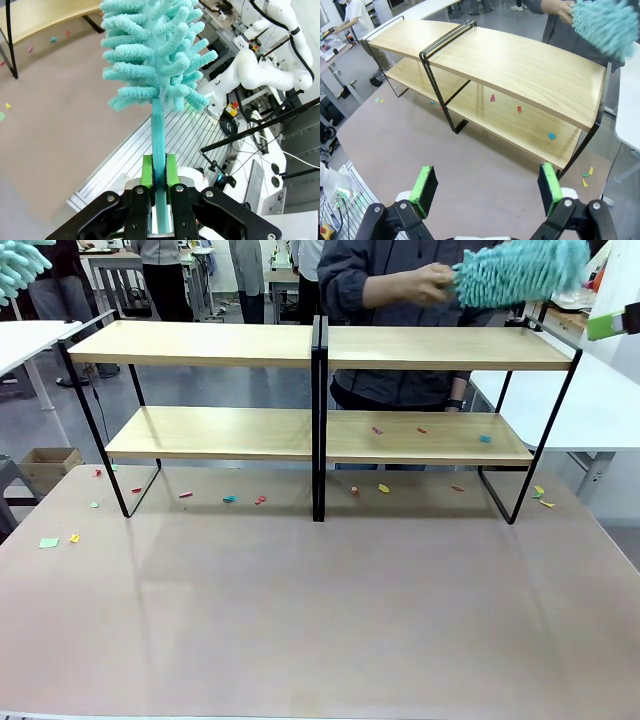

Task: Clean the shelves.
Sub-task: Clean another randomly selected level of the Shelf with the Duster.

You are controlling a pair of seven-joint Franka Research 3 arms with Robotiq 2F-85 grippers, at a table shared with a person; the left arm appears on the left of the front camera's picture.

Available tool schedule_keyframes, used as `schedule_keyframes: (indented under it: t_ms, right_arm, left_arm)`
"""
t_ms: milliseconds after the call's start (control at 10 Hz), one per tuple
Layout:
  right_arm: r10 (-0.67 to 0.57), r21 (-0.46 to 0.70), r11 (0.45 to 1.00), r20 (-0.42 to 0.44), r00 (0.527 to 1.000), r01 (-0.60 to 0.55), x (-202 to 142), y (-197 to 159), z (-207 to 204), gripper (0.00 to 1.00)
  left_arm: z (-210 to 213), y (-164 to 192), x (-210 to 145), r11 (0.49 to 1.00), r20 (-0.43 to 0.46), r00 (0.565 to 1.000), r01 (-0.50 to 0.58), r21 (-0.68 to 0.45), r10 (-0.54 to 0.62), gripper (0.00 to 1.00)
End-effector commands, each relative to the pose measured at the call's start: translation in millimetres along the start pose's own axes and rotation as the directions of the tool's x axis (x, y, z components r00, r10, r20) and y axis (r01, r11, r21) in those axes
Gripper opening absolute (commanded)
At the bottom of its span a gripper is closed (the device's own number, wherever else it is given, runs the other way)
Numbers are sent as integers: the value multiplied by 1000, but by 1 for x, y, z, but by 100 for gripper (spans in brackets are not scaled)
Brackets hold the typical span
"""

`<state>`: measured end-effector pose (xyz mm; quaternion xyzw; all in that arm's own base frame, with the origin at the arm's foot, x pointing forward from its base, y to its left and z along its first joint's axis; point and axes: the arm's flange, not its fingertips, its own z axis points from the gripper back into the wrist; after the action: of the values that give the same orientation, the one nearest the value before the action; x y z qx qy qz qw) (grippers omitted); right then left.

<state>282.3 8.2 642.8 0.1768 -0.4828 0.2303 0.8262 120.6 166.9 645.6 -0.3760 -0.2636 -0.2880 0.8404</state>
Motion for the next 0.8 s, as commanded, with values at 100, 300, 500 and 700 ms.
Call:
schedule_keyframes:
  t_ms: [100, 300, 500, 700]
  right_arm:
    - [5, 4, 1000, -1, 1000, -5, -1, -1, 0, 100]
    - [5, 4, 1000, -1, 1000, -5, -1, -1, 0, 100]
    - [5, 4, 1000, -1, 1000, -5, -1, -1, 0, 100]
    - [5, 4, 1000, -1, 1000, -5, -1, -1, 0, 100]
  left_arm:
    - [-24, -23, 18, 998, -106, 993, -47, -37, 43, 12]
    - [-105, -51, 22, 994, -338, 938, -100, -35, 83, 12]
    - [-202, -58, 18, 990, -499, 860, -136, -24, 106, 12]
    - [-289, -103, 30, 986, -484, 874, -35, -163, -49, 12]
